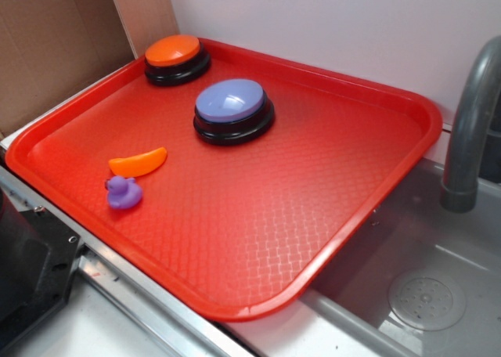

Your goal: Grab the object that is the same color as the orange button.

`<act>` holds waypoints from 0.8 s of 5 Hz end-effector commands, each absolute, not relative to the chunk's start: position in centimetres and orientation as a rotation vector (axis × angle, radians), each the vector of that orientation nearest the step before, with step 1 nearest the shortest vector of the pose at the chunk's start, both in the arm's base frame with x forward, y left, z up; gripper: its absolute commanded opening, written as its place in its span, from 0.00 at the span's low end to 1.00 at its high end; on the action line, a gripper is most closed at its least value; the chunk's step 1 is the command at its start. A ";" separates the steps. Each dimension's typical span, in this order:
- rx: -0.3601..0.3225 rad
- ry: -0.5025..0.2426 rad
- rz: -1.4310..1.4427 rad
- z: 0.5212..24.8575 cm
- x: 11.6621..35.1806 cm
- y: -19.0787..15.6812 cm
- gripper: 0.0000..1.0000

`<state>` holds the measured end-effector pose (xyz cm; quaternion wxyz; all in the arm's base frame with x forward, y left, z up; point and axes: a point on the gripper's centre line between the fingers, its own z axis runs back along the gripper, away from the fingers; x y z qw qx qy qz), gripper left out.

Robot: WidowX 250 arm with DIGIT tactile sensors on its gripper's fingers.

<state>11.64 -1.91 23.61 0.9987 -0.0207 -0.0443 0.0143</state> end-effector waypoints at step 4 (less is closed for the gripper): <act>0.002 -0.048 -0.117 14.9 15.4 0.1 1.00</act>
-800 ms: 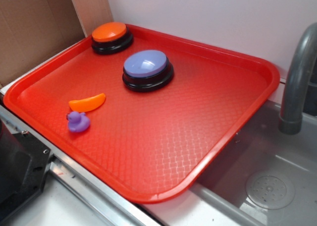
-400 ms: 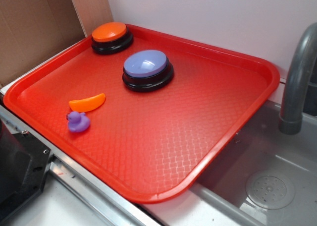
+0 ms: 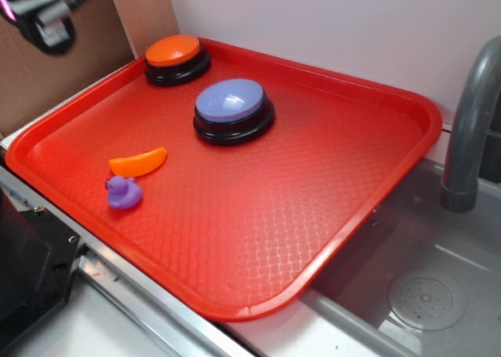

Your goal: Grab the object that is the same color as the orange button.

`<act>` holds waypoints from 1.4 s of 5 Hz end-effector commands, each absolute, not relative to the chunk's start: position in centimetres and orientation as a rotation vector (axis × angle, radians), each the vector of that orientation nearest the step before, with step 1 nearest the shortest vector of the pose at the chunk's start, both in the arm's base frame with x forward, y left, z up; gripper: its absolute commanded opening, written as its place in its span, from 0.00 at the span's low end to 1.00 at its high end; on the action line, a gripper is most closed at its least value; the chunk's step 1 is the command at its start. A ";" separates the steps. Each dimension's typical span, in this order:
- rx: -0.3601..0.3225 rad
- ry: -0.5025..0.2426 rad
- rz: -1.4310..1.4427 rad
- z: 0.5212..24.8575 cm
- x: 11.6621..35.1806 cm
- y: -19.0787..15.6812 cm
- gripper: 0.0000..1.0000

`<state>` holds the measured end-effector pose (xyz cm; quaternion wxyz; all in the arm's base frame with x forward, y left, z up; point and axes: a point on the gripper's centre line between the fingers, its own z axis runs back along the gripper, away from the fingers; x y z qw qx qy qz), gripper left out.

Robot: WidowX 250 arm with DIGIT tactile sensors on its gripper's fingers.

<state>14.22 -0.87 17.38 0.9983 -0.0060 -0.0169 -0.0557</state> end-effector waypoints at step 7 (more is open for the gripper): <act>0.013 -0.022 -0.102 0.9 19.4 2.6 0.22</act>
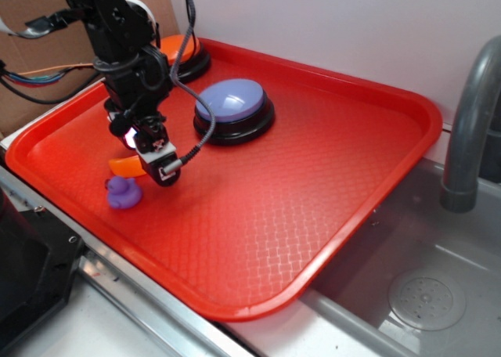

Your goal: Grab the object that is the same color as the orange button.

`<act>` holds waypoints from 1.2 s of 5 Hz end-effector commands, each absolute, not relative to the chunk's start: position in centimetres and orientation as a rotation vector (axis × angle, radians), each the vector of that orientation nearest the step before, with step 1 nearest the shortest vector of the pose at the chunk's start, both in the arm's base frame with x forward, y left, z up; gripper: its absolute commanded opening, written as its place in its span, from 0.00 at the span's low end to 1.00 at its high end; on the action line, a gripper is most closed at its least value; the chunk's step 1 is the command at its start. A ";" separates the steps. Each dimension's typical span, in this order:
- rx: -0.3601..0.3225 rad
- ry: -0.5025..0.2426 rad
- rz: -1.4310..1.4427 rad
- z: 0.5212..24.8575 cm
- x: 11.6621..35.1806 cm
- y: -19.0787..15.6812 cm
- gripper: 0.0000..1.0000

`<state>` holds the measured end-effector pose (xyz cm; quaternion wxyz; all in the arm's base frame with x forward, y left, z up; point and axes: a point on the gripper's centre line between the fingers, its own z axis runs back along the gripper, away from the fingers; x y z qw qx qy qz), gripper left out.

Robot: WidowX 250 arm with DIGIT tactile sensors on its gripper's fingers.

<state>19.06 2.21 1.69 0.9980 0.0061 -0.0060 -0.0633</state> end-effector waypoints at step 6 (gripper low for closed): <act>-0.021 -0.033 -0.016 6.7 19.8 2.4 0.00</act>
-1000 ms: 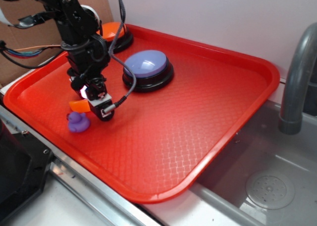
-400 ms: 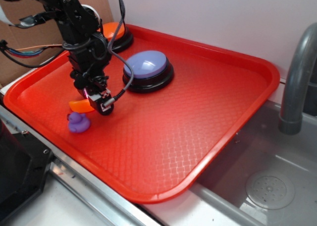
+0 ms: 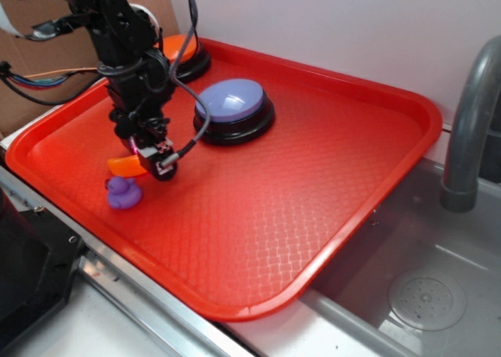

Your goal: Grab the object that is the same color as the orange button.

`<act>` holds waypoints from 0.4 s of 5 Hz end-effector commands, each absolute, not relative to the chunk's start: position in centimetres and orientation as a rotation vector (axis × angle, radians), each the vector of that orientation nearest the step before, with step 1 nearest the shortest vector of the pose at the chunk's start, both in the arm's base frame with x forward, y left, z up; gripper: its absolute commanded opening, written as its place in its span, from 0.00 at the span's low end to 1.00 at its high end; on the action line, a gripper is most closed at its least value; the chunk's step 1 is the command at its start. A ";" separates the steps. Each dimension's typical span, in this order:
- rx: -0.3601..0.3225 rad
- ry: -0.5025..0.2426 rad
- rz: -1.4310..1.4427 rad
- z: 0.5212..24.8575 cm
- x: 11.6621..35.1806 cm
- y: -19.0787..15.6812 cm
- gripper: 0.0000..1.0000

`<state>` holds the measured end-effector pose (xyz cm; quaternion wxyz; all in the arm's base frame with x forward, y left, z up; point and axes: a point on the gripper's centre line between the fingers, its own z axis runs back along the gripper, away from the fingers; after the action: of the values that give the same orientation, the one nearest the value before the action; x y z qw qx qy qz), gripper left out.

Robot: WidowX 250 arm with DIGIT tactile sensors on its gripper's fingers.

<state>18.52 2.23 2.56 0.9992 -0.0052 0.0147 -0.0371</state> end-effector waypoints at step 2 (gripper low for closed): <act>-0.072 -0.021 0.035 12.7 20.1 -0.3 0.00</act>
<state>19.42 -0.46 11.45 0.9990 -0.0364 0.0158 0.0202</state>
